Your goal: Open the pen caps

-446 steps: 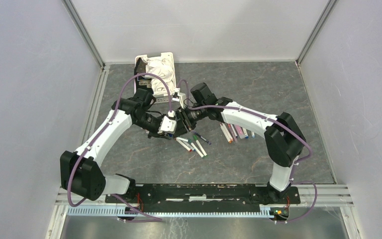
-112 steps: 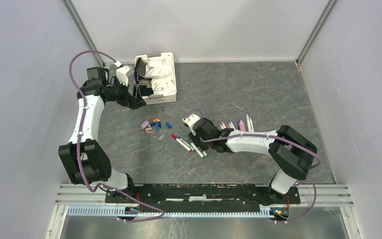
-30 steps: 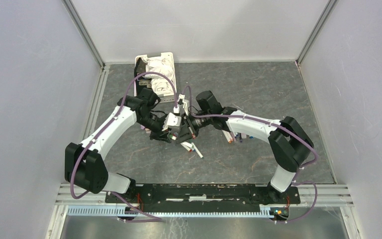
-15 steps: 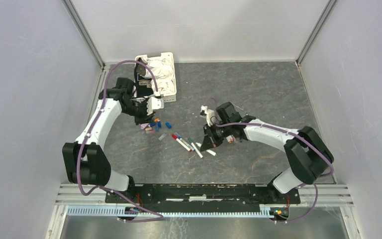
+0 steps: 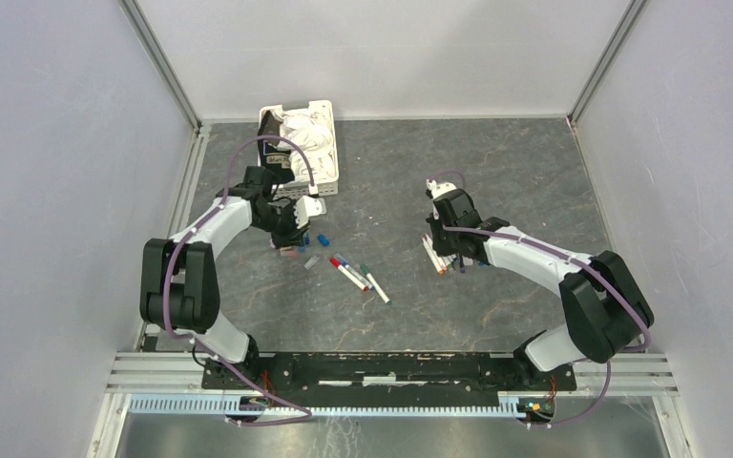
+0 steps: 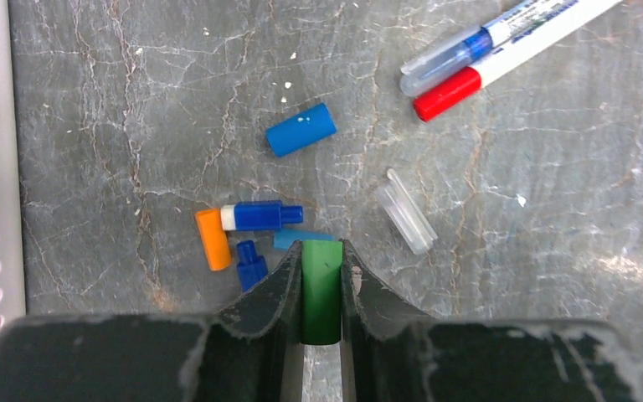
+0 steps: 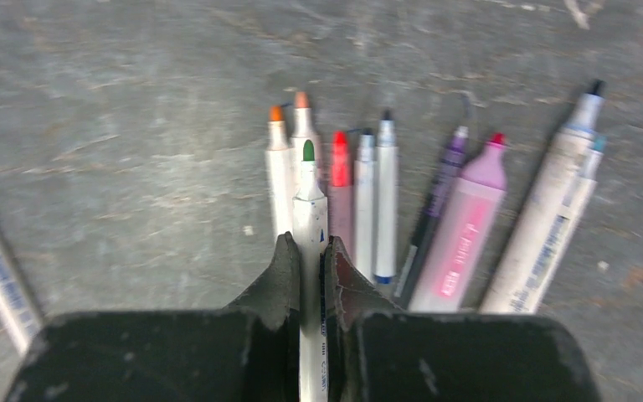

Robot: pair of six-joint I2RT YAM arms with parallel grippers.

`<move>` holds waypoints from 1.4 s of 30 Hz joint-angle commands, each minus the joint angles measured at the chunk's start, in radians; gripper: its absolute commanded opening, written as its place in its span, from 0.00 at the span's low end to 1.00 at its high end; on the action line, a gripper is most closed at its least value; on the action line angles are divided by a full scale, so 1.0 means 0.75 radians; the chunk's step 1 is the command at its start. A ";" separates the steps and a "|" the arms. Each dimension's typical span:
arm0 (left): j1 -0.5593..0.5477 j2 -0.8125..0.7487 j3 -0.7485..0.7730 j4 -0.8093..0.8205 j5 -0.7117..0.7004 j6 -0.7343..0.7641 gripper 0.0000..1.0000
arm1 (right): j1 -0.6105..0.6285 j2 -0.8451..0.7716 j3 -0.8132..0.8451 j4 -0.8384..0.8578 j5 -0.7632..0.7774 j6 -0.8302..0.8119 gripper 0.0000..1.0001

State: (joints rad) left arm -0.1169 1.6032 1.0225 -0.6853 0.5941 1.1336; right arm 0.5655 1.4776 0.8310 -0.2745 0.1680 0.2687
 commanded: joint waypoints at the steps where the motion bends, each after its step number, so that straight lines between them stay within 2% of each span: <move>1: -0.026 0.052 0.002 0.145 -0.037 -0.121 0.02 | 0.003 0.000 -0.027 0.087 0.264 0.038 0.00; 7: -0.042 0.098 0.037 0.151 -0.097 -0.192 0.08 | -0.023 0.036 -0.065 0.174 0.256 0.032 0.00; 9: -0.042 0.090 0.050 0.150 -0.106 -0.229 0.12 | -0.022 0.057 -0.058 0.178 0.252 0.031 0.00; 13: -0.042 0.070 0.094 0.127 -0.112 -0.336 0.25 | -0.022 0.077 -0.048 0.169 0.267 0.032 0.07; 18: -0.043 0.093 0.211 -0.009 -0.143 -0.447 0.37 | -0.023 0.024 -0.063 0.184 0.300 0.015 0.23; 21: -0.043 0.026 0.193 0.002 -0.156 -0.453 0.49 | -0.024 -0.004 -0.053 0.178 0.299 0.005 0.29; 24: -0.042 -0.056 0.182 0.024 -0.164 -0.477 0.77 | -0.022 -0.022 -0.031 0.159 0.278 -0.002 0.33; 25: -0.042 -0.081 0.190 0.021 -0.171 -0.491 0.83 | -0.023 -0.030 -0.025 0.153 0.274 -0.002 0.37; 27: -0.042 -0.132 0.217 0.010 -0.206 -0.519 0.89 | -0.022 -0.057 -0.022 0.153 0.255 0.003 0.45; 30: -0.036 -0.214 0.287 -0.033 -0.269 -0.544 0.91 | 0.004 -0.108 -0.025 0.171 0.203 -0.014 0.53; 31: -0.029 -0.241 0.315 -0.047 -0.274 -0.552 0.99 | 0.031 -0.122 -0.020 0.172 0.184 -0.024 0.55; 35: 0.017 -0.328 0.397 -0.013 -0.329 -0.657 1.00 | 0.196 -0.135 0.010 0.187 0.112 -0.054 0.55; 38: 0.039 -0.329 0.376 0.056 -0.399 -0.782 1.00 | 0.358 -0.098 0.032 0.223 0.049 -0.067 0.54; 39: 0.045 -0.314 0.375 0.039 -0.385 -0.771 1.00 | 0.404 -0.072 0.040 0.230 0.031 -0.069 0.54; 42: 0.103 -0.241 0.484 -0.194 -0.126 -0.713 1.00 | 0.490 -0.008 0.040 0.266 -0.023 -0.054 0.54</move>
State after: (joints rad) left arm -0.0776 1.3609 1.3098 -0.6899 0.3573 0.6437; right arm 0.8692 1.4200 0.8291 -0.1368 0.2226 0.2344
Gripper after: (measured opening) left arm 0.994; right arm 0.544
